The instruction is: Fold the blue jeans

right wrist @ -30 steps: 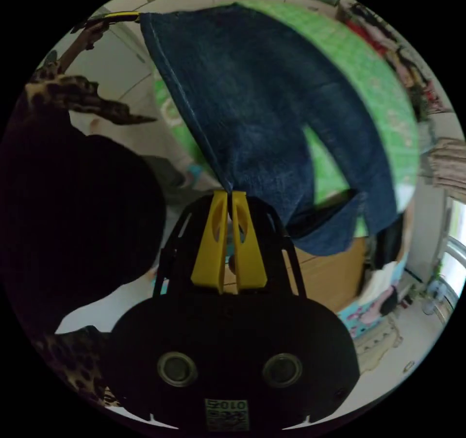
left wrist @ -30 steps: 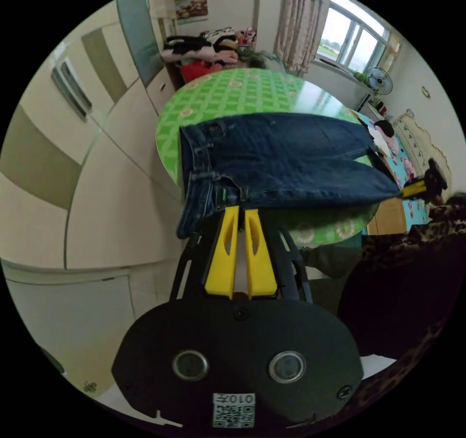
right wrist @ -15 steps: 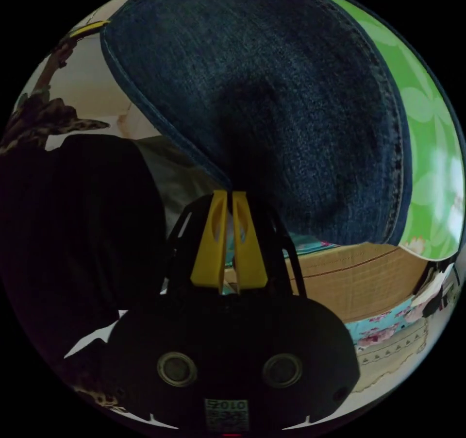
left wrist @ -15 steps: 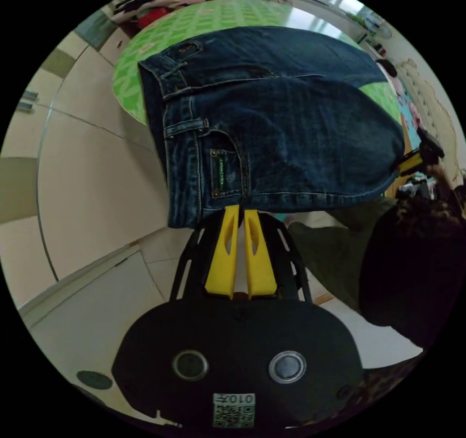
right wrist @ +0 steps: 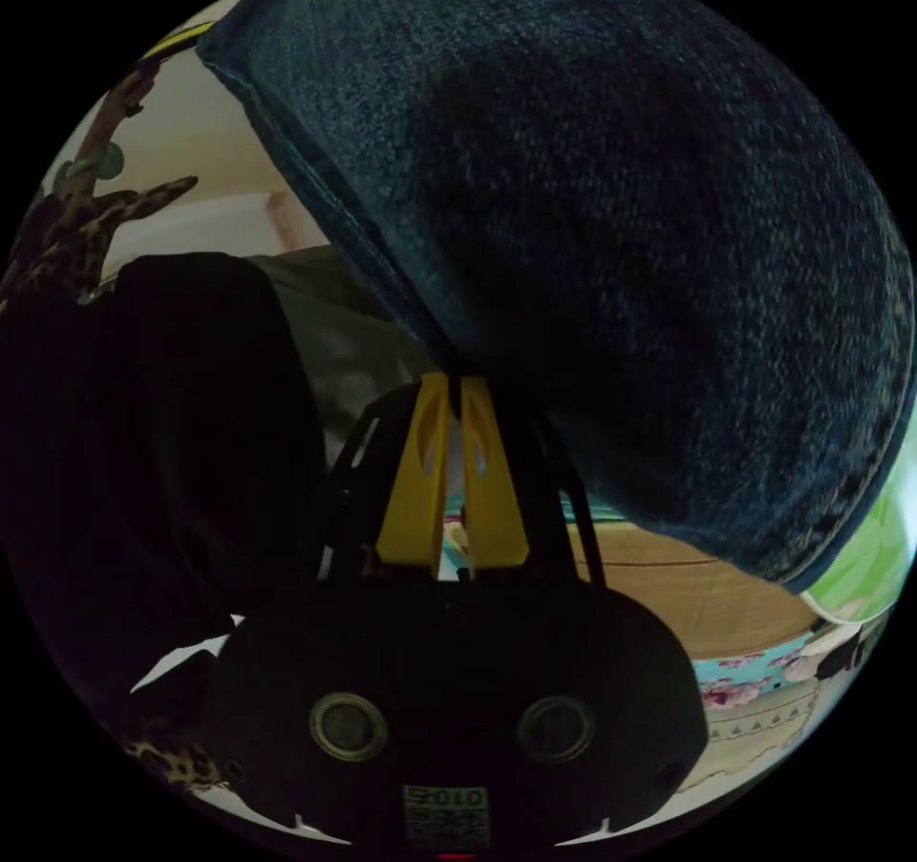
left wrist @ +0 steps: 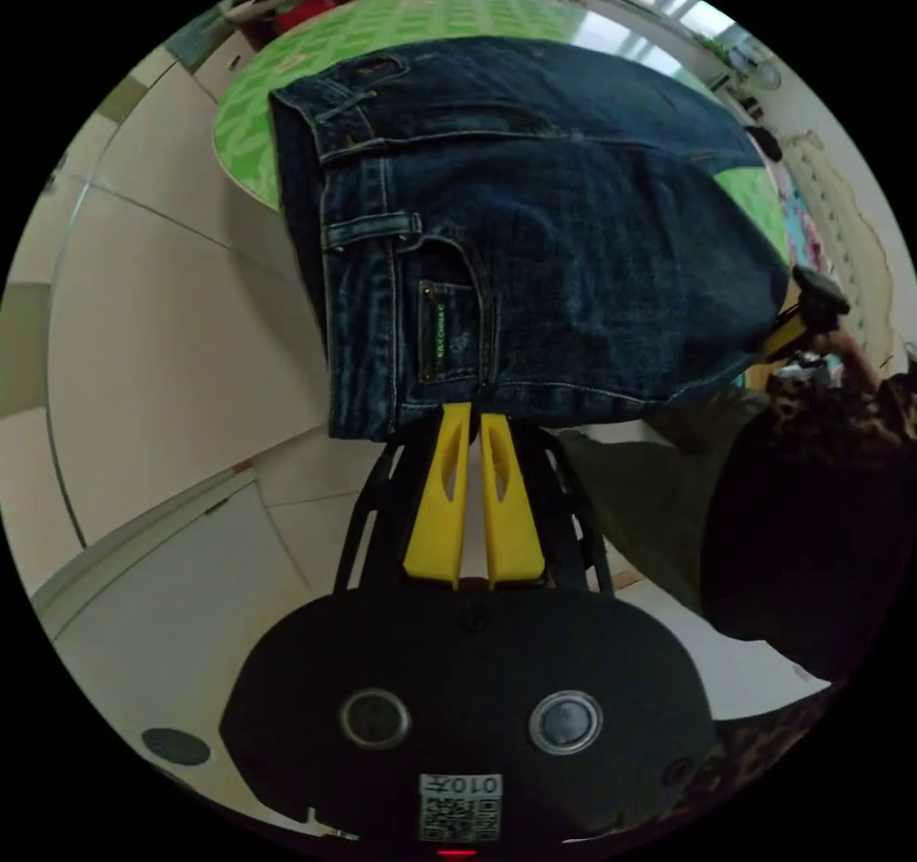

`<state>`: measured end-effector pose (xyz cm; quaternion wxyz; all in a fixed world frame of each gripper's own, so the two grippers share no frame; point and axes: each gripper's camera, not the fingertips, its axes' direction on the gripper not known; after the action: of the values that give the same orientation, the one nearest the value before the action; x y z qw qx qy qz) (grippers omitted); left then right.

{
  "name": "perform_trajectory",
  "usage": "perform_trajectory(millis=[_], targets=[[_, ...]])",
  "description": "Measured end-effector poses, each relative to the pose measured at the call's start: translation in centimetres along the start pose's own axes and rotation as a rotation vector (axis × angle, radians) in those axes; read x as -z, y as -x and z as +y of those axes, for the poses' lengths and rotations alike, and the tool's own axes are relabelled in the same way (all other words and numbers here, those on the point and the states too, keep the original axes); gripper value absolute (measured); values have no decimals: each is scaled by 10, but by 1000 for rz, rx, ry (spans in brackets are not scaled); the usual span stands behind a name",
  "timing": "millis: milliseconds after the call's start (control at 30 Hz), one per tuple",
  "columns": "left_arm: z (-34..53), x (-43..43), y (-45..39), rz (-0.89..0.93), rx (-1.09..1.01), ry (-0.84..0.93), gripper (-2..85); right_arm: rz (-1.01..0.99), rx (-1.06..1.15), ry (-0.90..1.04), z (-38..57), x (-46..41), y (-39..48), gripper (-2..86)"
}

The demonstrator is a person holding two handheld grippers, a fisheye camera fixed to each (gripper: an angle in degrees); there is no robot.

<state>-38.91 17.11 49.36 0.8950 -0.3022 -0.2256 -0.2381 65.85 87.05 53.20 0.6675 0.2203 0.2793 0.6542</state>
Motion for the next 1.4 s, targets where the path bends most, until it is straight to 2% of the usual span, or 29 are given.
perform_trajectory(millis=[100,200,267,400,467,533,633,700,767,800,833,867,933,1033,1133,1200,1267,1333,1400], targets=[[-5,-7,-12,-92,-38,29,-2,-75,15,28,16,11,-22,151],[14,5,6,-9,-21,-50,0,-149,86,-31,38,33,-35,152],[44,17,44,194,40,-191,2,-219,105,-88,49,45,-49,152],[83,15,85,462,90,-402,2,-382,67,-168,62,53,-95,152],[100,-8,111,678,116,-470,-1,-366,55,-166,60,53,-103,151],[104,-34,123,649,204,-361,-2,-312,83,-94,51,47,-103,150],[126,-45,127,713,200,-476,-2,-230,66,-30,43,38,-107,149],[142,-46,132,735,177,-549,-3,-232,64,-56,44,40,-113,147],[156,-48,142,900,127,-664,-3,-232,62,-91,46,44,-118,146],[154,-51,142,919,118,-652,-3,-209,46,-105,48,45,-122,144],[148,-57,144,884,164,-545,-3,-205,30,-105,50,44,-127,143],[145,-57,140,760,184,-453,-3,-210,29,-104,52,44,-130,142],[141,-58,133,670,174,-356,-3,-230,31,-116,56,43,-136,139],[145,-64,138,702,202,-361,-2,-228,31,-116,60,40,-139,134],[162,-71,140,799,242,-487,-2,-246,16,-130,64,36,-144,127],[182,-69,137,872,232,-669,-3,-254,4,-131,66,32,-147,123],[212,-72,129,1019,173,-950,-3,-254,-2,-132,68,29,-147,118],[235,-78,123,1013,263,-1095,-3,-251,-1,-118,72,25,-146,110],[250,-72,108,1004,267,-1247,-3,-252,4,-100,74,20,-143,104]])
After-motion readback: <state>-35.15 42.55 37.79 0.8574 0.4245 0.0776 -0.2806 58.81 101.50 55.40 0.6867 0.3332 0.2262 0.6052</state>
